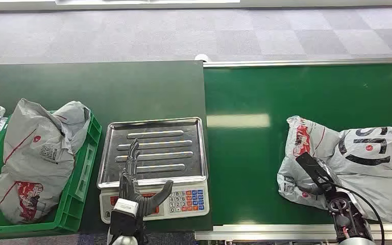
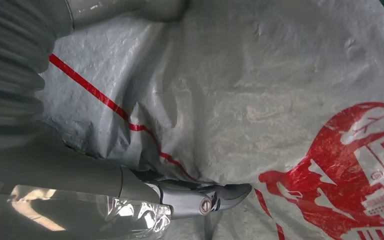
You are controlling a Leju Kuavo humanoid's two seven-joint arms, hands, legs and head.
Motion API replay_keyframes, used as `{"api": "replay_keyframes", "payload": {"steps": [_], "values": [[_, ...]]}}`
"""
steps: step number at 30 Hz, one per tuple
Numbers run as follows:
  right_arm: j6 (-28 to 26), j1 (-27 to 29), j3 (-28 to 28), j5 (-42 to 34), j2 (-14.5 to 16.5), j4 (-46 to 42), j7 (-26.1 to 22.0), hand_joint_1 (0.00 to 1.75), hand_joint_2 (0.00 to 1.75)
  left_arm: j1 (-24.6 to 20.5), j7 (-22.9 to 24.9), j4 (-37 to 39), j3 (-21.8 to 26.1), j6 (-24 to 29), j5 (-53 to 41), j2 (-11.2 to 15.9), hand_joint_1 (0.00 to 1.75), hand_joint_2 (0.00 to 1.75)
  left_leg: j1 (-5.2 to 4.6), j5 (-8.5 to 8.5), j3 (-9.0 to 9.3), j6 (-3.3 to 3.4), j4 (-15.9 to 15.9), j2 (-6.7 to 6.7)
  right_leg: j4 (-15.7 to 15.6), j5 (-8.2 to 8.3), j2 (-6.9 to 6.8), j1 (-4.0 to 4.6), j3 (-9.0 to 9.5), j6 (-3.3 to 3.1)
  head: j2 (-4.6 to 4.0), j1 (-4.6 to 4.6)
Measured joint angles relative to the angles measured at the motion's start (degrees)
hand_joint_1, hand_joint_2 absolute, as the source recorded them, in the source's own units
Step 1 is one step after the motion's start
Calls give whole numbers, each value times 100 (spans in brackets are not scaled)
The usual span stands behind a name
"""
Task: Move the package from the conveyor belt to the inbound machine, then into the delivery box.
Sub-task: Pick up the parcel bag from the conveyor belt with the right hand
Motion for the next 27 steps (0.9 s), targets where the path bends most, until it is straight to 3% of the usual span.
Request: {"api": "replay_keyframes", "payload": {"steps": [6, 8, 12, 17, 20, 24, 27], "values": [[-56, -188, 151, 53, -68, 193, 83, 175, 175, -14, 31, 61, 2, 64, 3, 0, 0, 175, 0, -1, 11, 0, 0, -2, -1, -1, -1, 0, 16, 0, 0, 2], [-395, -209, 190, 40, -54, 188, 11, 175, 175, 25, 37, 48, 7, 148, 3, 0, 0, 175, 0, -1, 10, 0, 0, -2, 0, 0, -1, 0, 23, 0, 0, 1], [-1630, -193, 200, -186, 175, -147, -181, 175, 175, 259, 39, -142, 31, 348, 0, 2, 0, 175, 1, 2, 6, 0, 0, -4, 2, 1, -3, 0, 11, -1, 0, -1], [-1915, -178, 198, -372, 355, -644, -213, 175, 175, 378, 52, -284, 74, 403, -21, 2, 0, 175, 4, 2, -6, -1, 0, -13, 4, -1, -11, 3, 5, -2, 0, -1], [-2665, -14, 147, -808, 470, -1162, -695, 175, 175, 388, 38, -297, 98, 414, -41, 1, 0, 175, 3, 2, -12, 0, 0, -16, 4, -1, -14, 1, -1, -1, 0, 1], [-4222, 558, -119, -2777, 772, -2768, -2376, 175, 175, 365, -55, -274, 94, 375, -14, -9, 0, 175, 3, 2, -20, -1, 1, -41, 2, -10, -36, 1, -6, 1, 0, 0], [-4592, 1020, -303, -3761, 948, -3959, -2952, 175, 175, 329, -150, -224, 86, 404, 39, -15, 0, 175, 3, -5, -22, -5, -1, -42, 3, -15, -35, 1, -4, -3, 0, 0]]}}
